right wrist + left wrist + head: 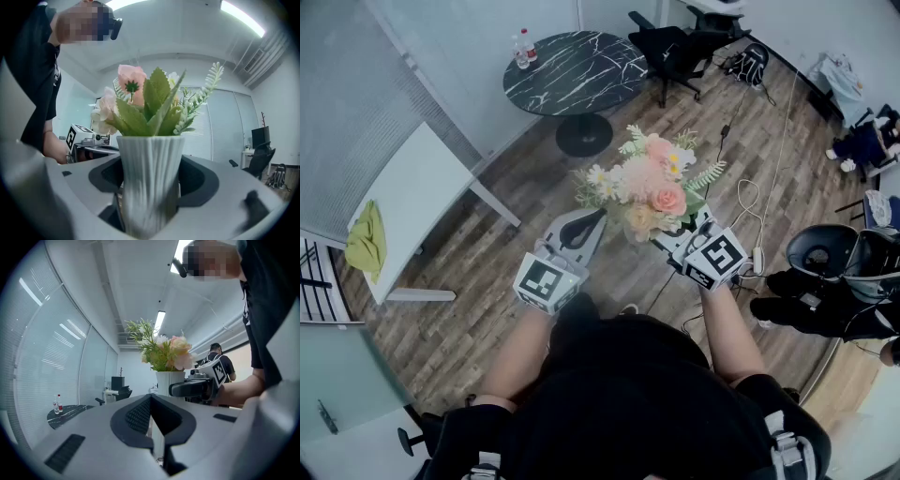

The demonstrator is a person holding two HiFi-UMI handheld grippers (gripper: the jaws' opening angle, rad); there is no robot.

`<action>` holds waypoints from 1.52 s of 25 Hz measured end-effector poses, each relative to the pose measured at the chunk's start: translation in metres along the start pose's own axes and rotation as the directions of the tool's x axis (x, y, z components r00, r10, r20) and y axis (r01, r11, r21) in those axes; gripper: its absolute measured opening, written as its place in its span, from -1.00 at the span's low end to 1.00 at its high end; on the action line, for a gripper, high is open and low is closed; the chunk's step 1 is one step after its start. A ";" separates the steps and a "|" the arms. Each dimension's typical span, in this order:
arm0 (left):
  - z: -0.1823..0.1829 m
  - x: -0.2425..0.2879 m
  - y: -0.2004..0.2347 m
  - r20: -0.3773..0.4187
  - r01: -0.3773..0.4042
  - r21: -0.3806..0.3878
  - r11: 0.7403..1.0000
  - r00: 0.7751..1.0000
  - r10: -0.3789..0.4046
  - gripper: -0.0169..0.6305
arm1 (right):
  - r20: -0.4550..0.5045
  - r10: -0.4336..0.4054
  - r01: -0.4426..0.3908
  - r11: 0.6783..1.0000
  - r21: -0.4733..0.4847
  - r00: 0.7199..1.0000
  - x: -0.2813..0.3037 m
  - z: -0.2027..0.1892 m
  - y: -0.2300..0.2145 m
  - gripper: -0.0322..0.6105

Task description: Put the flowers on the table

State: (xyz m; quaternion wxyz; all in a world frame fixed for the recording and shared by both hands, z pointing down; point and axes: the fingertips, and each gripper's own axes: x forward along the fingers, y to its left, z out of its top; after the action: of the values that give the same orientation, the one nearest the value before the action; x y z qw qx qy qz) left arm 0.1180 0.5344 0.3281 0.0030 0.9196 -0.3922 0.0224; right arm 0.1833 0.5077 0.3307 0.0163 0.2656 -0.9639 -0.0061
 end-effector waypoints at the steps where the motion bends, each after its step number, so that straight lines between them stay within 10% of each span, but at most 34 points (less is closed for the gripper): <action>1: -0.001 0.000 0.000 0.003 0.003 -0.001 1.000 1.000 -0.003 -0.91 | -0.001 0.002 -0.002 1.000 0.002 1.000 0.000 -0.001 0.000 0.16; 24: -0.016 0.000 0.028 -0.017 -0.006 -0.025 1.000 1.000 0.006 -0.91 | 0.029 0.041 -0.043 0.995 0.086 0.999 0.026 -0.009 -0.002 0.16; 38: -0.009 0.035 0.152 -0.010 0.034 -0.053 0.998 0.999 -0.035 -0.91 | -0.009 0.013 -0.012 0.998 0.067 1.000 0.140 0.002 -0.056 0.16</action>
State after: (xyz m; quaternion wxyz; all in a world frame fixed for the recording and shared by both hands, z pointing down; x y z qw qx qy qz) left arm 0.0318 0.4039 0.3364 0.0297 0.9257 -0.3767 0.0173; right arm 0.0919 0.3876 0.3311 0.0118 0.2599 -0.9652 0.0276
